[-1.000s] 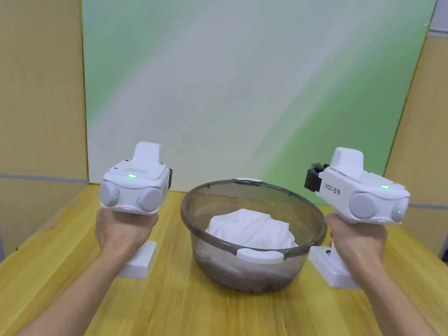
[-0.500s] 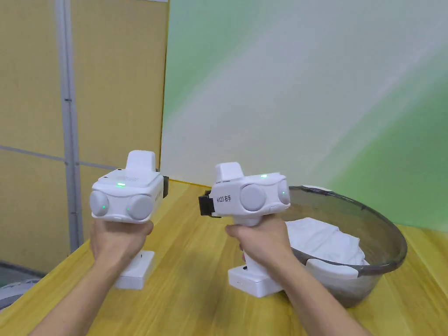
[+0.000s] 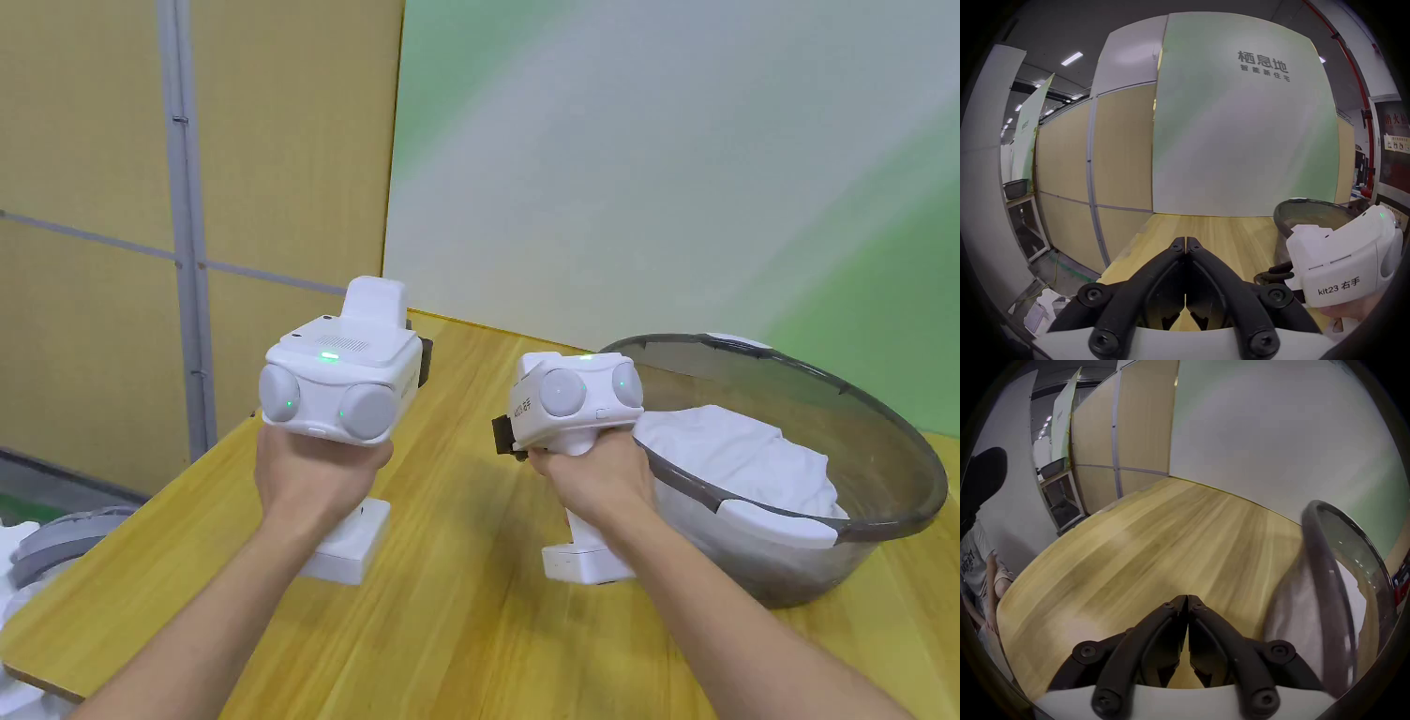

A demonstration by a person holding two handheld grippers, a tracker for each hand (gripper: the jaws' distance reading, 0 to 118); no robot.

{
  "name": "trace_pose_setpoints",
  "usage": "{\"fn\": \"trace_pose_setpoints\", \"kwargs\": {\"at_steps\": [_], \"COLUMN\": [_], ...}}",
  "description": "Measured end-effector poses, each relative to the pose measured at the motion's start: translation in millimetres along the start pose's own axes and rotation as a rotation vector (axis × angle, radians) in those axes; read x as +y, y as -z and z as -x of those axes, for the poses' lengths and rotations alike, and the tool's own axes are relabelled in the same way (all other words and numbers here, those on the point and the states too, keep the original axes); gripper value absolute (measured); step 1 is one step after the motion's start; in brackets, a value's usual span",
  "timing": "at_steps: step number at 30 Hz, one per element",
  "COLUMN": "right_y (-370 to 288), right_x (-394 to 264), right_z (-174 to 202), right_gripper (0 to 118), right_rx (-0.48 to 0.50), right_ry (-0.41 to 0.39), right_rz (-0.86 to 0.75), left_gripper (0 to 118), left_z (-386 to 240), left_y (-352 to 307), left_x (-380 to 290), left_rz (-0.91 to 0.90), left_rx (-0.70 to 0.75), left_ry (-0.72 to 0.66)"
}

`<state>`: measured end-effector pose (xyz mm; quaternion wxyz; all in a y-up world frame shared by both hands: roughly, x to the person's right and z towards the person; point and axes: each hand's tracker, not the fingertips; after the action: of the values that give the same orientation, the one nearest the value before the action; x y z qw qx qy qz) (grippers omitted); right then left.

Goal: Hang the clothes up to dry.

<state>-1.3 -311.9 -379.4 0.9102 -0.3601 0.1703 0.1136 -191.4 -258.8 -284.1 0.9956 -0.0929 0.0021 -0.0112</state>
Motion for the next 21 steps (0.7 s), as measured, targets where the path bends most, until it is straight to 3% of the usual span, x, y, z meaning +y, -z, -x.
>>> {"fn": "trace_pose_setpoints", "kwargs": {"at_steps": [2, 3, 10, 13, 18, 21], "right_y": [-6.1, -9.8, -28.5, -41.4, -65.6, -81.9], "right_x": [-4.6, -7.8, -33.4, -51.0, -79.7, -92.8], "right_z": [-17.2, -19.3, -98.5, -147.3, -231.2, -280.8], "right_gripper": [6, 6, 6, 6, 6, 6], "right_rx": [-0.079, -0.024, -0.102, -0.131, -0.283, -0.307], "right_ry": [0.043, 0.008, 0.060, 0.116, 0.180, 0.296], "right_rz": [-0.048, -0.064, -0.049, -0.056, -0.082, -0.104], "left_gripper": [0, 0, 0, 0, 0, 0], "left_z": [-16.9, -25.1, -83.0, -113.7, -165.6, -191.7], "left_y": [4.3, 5.9, 31.9, 42.5, 61.2, 75.0], "left_x": [-1.1, -2.7, -8.7, -13.9, -19.7, -17.4], "left_rz": [-0.015, -0.015, 0.015, 0.039, 0.050, 0.061], "left_rx": [-0.015, -0.017, -0.101, -0.149, -0.222, -0.231], "left_ry": [0.067, 0.080, 0.066, 0.076, 0.080, 0.088]}}
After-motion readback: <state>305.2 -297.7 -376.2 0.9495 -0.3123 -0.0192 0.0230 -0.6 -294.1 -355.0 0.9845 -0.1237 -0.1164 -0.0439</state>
